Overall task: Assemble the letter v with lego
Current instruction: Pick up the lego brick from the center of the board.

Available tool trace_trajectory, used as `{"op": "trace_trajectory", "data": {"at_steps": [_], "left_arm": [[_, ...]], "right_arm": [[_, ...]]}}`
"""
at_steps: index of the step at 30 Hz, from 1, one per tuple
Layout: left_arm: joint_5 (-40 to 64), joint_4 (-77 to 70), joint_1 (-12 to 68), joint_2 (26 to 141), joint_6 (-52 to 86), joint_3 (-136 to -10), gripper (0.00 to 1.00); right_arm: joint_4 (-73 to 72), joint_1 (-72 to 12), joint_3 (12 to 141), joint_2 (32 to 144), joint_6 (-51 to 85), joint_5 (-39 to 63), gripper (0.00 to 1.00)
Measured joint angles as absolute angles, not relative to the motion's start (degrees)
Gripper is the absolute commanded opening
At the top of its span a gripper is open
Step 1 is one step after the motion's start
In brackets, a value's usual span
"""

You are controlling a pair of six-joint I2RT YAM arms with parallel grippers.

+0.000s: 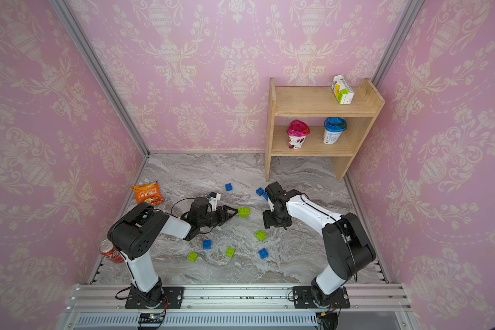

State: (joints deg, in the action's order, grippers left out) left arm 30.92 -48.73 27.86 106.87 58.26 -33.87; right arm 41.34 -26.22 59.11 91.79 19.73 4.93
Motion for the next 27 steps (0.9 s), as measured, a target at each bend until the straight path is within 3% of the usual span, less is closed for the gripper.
{"op": "trace_trajectory", "data": {"at_steps": [10,27], "left_arm": [[31.7,-63.3,27.6,113.1,65.1,-32.4,0.55],[31.9,-69.8,27.6,117.3,70.0,-33.4,0.48]], "right_arm": [[41.4,-25.8,58.0,90.3,19.7,4.5,0.68],[41.4,-25.8,56.4,90.0,19.7,4.5,0.68]]}}
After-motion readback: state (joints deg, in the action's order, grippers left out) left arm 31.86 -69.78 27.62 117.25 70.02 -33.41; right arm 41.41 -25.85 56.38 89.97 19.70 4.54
